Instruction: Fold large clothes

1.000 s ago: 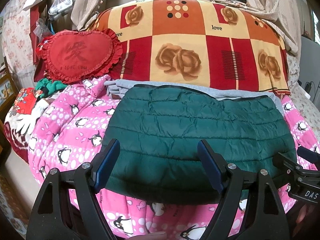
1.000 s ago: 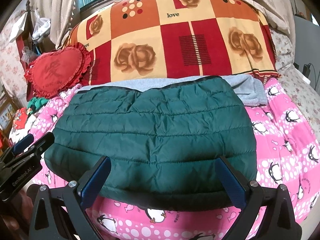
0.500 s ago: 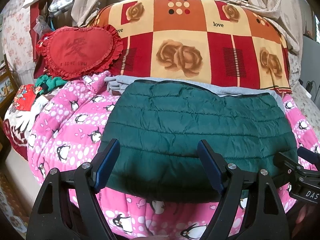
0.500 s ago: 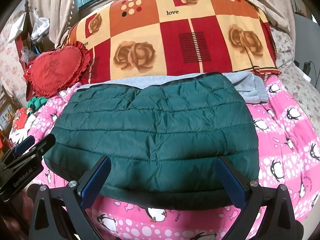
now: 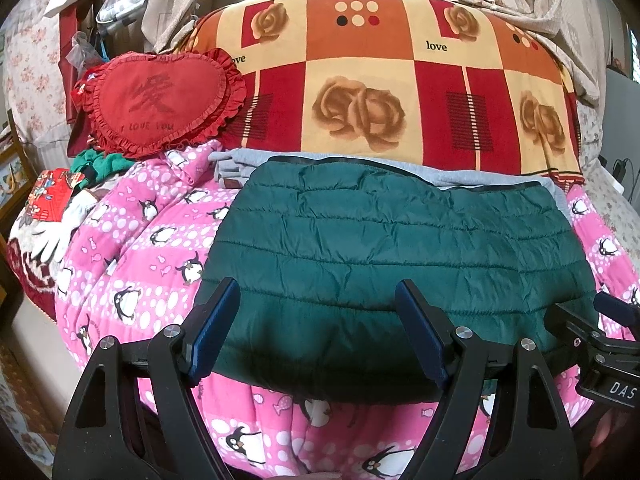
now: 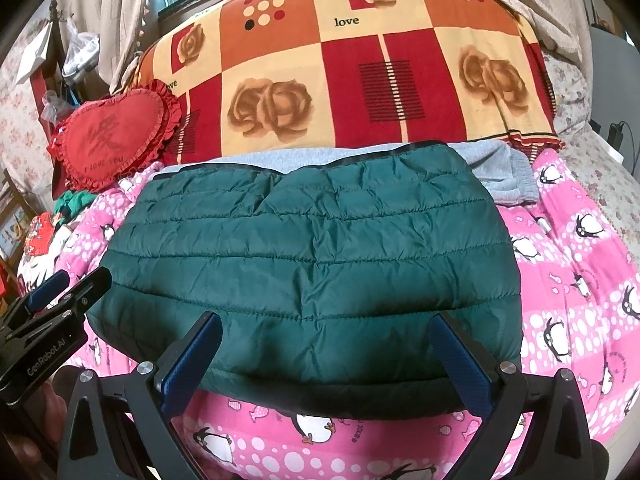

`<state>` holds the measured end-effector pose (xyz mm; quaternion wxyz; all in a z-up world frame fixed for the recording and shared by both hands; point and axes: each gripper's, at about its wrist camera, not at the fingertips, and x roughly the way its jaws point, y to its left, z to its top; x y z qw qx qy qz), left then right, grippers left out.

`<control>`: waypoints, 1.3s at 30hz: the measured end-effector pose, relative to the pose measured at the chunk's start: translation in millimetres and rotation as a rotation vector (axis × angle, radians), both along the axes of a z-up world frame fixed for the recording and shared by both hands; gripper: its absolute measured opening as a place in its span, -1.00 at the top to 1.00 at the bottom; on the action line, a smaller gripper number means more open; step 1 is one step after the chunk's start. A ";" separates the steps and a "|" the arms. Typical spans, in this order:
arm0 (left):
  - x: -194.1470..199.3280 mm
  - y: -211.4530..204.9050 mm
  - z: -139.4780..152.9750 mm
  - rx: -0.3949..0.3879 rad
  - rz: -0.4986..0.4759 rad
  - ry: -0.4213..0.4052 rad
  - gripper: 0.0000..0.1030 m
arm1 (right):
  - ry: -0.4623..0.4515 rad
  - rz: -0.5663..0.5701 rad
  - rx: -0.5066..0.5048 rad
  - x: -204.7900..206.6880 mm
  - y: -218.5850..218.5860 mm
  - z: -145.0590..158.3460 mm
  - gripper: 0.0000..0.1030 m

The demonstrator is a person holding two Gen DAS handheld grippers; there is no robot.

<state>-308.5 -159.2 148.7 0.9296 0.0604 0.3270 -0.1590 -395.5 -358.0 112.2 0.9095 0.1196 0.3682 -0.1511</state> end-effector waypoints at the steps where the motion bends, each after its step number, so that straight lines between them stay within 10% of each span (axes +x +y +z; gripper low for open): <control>1: 0.0 -0.2 -0.2 0.000 0.000 0.001 -0.56 | 0.000 0.000 0.000 0.1 0.0 -0.1 -1.00; 39: 0.8 2.2 -10.2 0.017 -0.019 -0.007 -0.56 | 0.032 0.005 0.016 4.8 1.3 -11.0 -1.00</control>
